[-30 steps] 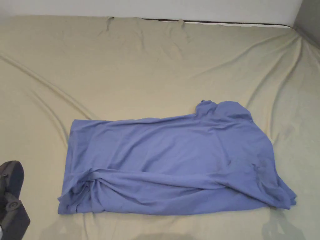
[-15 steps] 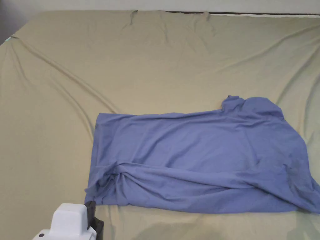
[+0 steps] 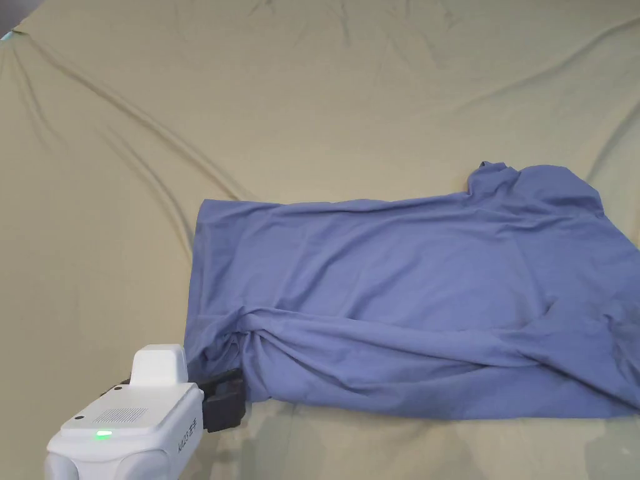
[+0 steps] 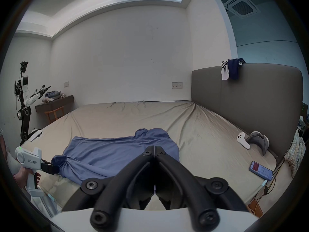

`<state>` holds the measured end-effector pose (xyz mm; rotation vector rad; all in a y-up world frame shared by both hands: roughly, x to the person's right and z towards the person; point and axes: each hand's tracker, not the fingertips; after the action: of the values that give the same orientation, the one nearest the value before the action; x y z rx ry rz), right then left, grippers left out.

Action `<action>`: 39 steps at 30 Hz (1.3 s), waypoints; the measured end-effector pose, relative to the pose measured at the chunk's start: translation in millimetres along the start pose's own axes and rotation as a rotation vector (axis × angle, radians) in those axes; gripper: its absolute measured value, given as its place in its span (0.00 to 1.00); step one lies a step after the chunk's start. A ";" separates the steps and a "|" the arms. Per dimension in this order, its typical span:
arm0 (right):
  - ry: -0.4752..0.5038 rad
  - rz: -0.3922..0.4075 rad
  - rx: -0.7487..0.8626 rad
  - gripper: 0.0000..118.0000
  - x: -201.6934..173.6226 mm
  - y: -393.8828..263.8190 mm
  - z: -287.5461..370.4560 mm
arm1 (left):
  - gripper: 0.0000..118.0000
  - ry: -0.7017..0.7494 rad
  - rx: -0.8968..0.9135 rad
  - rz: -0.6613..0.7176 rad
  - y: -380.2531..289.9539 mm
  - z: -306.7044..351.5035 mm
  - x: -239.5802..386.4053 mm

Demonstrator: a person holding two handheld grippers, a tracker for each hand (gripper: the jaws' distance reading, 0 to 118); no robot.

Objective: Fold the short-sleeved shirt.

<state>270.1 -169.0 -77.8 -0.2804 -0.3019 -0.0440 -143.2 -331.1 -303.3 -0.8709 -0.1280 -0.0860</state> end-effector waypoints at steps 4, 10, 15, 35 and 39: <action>-0.005 0.019 -0.011 0.00 -0.5 0.0 -1.7 | 0.06 -0.017 0.034 0.050 -0.6 3.0 2.2; -0.016 0.000 -0.063 0.00 9.4 -8.4 -10.0 | 0.06 -0.028 0.073 0.018 -0.5 21.3 8.9; -0.037 0.002 -0.204 0.00 32.5 -36.1 -38.1 | 0.06 -0.026 0.097 0.022 8.6 34.0 2.6; 0.085 0.058 -0.687 0.86 107.6 -106.9 -201.9 | 0.06 0.010 0.061 -0.019 25.4 43.3 18.6; 0.105 0.026 -0.668 0.57 101.6 -106.8 -195.5 | 0.06 0.008 0.053 -0.017 25.8 44.2 18.7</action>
<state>414.1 -326.2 -198.1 -0.9412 -0.1711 -0.1341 -124.8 -281.0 -291.9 -0.8162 -0.1296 -0.1017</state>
